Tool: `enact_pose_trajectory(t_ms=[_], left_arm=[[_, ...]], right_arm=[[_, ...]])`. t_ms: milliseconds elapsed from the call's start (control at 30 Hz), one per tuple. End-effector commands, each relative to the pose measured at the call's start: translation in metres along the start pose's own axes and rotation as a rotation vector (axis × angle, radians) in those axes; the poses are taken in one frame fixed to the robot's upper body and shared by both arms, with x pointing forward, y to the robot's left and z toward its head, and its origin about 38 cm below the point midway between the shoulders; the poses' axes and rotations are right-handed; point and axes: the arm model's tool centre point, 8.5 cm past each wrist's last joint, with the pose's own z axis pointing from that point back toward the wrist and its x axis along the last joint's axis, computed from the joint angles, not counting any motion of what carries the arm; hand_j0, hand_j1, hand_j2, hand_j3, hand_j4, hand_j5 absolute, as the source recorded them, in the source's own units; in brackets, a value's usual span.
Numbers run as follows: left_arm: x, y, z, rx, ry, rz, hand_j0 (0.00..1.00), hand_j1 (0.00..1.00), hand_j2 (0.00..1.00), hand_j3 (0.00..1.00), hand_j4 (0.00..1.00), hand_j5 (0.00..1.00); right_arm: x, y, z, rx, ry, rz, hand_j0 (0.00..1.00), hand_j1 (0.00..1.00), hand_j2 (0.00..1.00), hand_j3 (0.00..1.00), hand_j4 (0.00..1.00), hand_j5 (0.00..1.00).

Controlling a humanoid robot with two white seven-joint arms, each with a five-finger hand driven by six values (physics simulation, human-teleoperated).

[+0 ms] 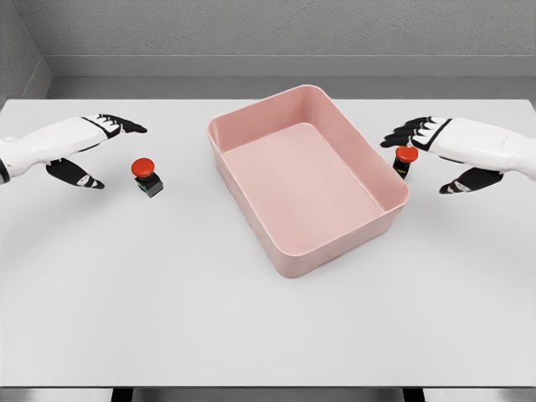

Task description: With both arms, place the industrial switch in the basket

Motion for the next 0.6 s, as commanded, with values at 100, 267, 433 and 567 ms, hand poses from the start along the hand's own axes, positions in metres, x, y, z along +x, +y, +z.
enact_pose_trajectory(t_ms=[100, 267, 433, 567], left_arm=[[-0.002, 0.001, 0.001, 0.006, 0.005, 0.005, 1.0, 1.0, 1.0, 1.0, 1.0, 1.0], [-0.006, 0.006, -0.013, 0.019, 0.013, 0.018, 1.0, 1.0, 1.0, 1.0, 1.0, 1.0], [0.002, 0.006, -0.043, -0.075, -0.02, -0.031, 1.0, 1.0, 1.0, 1.0, 1.0, 1.0], [0.008, -0.003, -0.052, -0.145, -0.04, -0.057, 1.0, 1.0, 1.0, 1.0, 1.0, 1.0]], right_arm=[[-0.035, 0.007, 0.016, -0.001, 0.113, -0.044, 1.0, 1.0, 1.0, 1.0, 1.0, 1.0], [-0.041, 0.017, -0.005, 0.069, 0.13, 0.028, 1.0, 1.0, 1.0, 1.0, 1.0, 1.0], [-0.035, -0.003, -0.031, 0.061, 0.105, 0.117, 1.0, 1.0, 1.0, 1.0, 1.0, 1.0], [-0.033, 0.006, -0.051, 0.099, 0.095, 0.143, 1.0, 1.0, 1.0, 1.0, 1.0, 1.0]])
